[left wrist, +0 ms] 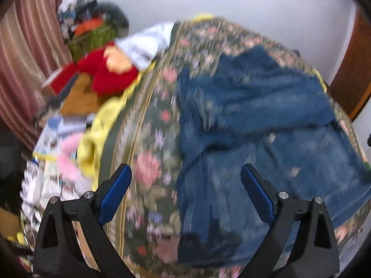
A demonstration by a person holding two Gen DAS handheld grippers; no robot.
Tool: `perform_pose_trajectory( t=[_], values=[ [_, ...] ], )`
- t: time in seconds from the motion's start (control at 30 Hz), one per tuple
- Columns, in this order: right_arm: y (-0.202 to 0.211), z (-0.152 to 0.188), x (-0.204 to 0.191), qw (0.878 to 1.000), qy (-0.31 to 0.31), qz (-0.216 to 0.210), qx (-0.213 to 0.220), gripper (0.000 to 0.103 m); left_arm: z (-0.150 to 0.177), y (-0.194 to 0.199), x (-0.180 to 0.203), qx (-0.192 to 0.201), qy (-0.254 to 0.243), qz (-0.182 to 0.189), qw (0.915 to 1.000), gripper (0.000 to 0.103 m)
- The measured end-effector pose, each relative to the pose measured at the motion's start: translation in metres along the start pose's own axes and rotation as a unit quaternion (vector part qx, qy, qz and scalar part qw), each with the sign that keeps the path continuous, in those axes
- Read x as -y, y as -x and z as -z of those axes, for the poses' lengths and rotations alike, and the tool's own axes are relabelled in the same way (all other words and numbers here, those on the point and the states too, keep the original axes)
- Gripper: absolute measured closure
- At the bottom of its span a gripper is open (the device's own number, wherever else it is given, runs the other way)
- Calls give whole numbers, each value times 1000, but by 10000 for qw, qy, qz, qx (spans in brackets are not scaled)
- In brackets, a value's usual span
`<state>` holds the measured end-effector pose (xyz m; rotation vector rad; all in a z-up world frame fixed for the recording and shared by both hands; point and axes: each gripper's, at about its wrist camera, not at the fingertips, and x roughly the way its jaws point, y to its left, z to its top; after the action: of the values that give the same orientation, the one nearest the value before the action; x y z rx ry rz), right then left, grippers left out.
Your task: Fold large clothes
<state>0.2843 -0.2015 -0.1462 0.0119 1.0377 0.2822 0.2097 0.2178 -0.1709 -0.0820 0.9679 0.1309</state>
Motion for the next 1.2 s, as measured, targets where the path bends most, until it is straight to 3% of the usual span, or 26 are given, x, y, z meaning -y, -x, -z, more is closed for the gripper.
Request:
perform_pose_trajectory(
  t=[0.17,0.3,0.43,0.53,0.57,0.6,0.63,0.7,0.77,1.0,1.2],
  values=[
    [-9,41,17,9970,-520,-321,-473,1,51,-24,-21,-725,472,154,9961,7],
    [-9,63,16,9941,-719,-549,-604,3,87,-38,-28,-1196,806,553,9880,7],
    [-7,77,11,9929,-806,-654,-577,20,108,-44,-28,-1400,1156,964,9786,7],
    [-1,79,6,9928,-795,-772,-465,41,116,-48,-16,-1423,1117,1314,9747,17],
    [0,80,4,9922,-818,-839,-426,47,118,-51,-11,-1429,1042,1334,9752,24],
    [0,81,2,9914,-837,-916,-404,49,118,-54,-7,-1441,992,1292,9761,25],
    [0,81,-1,9911,-818,-967,-402,54,116,-54,-3,-1411,941,1175,9785,30],
    [-2,80,-8,9932,-667,-871,-394,62,112,-52,3,-1276,766,860,9851,48],
    [0,79,-12,9940,-607,-841,-352,73,108,-49,7,-1191,564,505,9900,77],
    [8,59,-10,9913,-611,-1159,-140,86,78,-15,3,-643,411,577,9954,89],
    [21,24,-25,9912,-203,-1289,206,87,17,27,12,221,278,826,9960,90]
  ],
)
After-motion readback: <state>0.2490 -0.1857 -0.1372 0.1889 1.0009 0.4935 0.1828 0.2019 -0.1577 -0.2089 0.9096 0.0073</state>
